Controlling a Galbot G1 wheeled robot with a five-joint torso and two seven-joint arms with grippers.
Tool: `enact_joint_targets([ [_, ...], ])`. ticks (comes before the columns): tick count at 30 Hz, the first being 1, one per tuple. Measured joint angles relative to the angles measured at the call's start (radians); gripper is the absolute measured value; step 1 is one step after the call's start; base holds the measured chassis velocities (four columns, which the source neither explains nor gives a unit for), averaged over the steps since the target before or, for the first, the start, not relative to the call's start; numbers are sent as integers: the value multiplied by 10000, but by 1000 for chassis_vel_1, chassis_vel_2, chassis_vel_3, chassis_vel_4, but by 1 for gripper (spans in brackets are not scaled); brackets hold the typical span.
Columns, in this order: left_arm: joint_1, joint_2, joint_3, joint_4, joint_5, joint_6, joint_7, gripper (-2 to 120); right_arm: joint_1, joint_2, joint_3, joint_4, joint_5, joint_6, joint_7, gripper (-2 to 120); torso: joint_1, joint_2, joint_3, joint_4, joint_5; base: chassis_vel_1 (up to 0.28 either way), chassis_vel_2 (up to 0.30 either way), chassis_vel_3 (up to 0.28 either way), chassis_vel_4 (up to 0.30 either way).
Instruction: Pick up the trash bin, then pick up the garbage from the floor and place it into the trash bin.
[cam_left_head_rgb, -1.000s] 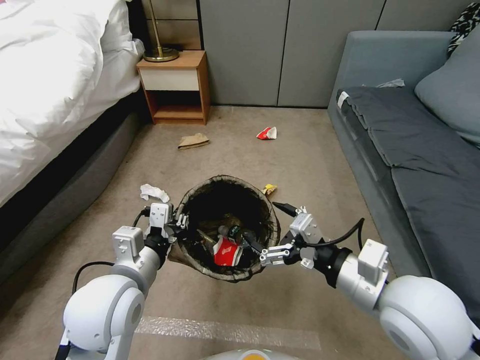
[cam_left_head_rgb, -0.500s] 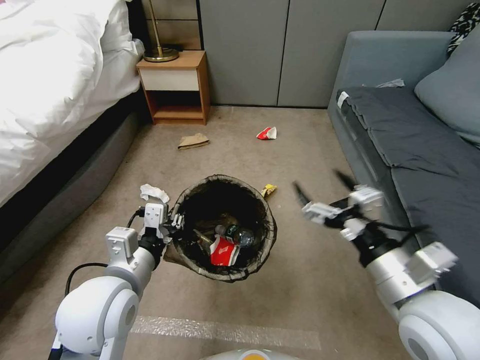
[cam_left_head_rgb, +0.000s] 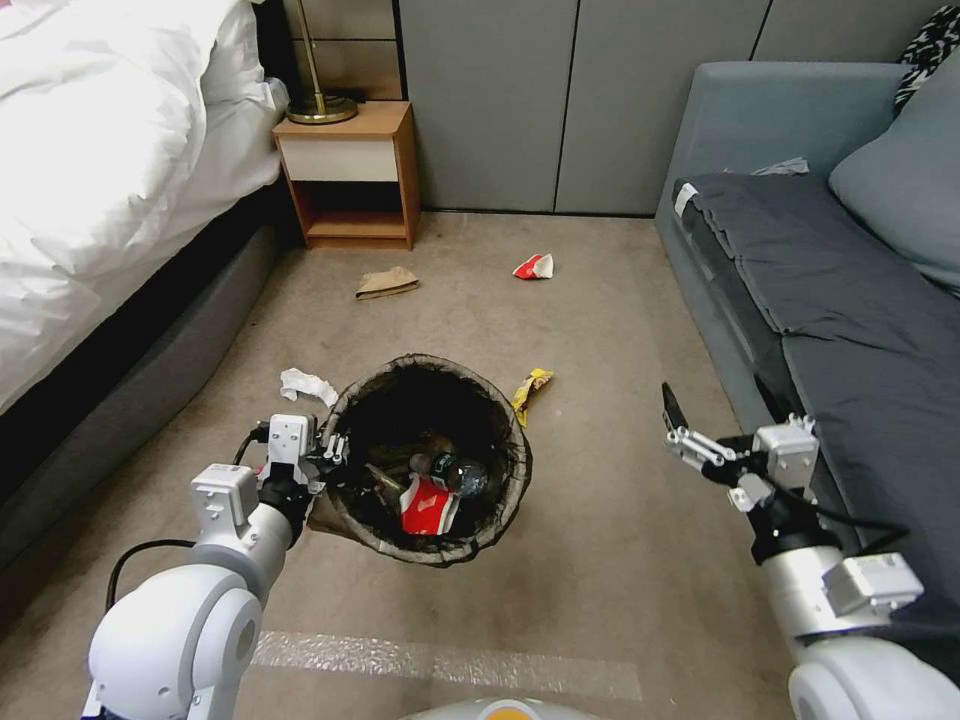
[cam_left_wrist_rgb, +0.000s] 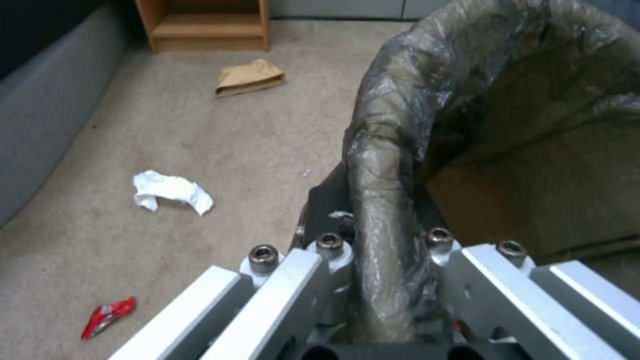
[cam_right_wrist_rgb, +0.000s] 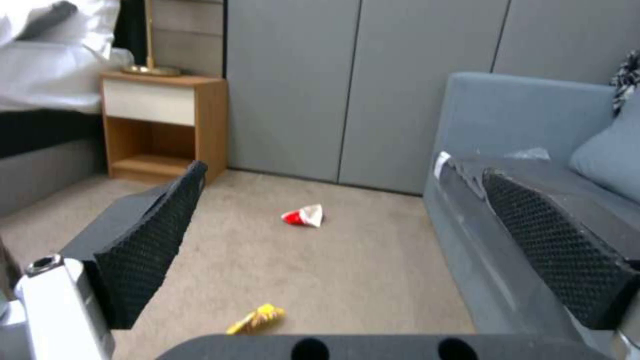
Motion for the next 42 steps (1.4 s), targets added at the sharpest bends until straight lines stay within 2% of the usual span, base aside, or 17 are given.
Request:
enact_joint_targets([
  [8,12,-11,23,79,64,-11,11,3,-802,249,334,-409,-186,938,-196,100,-1,0,0,-1,0,0,0,0,0],
  [42,19,-78,203,74,250,5,41,3,-970,305,776,-659,123,1183,-195,100,0,0,0,0,1,1,2,5,2],
])
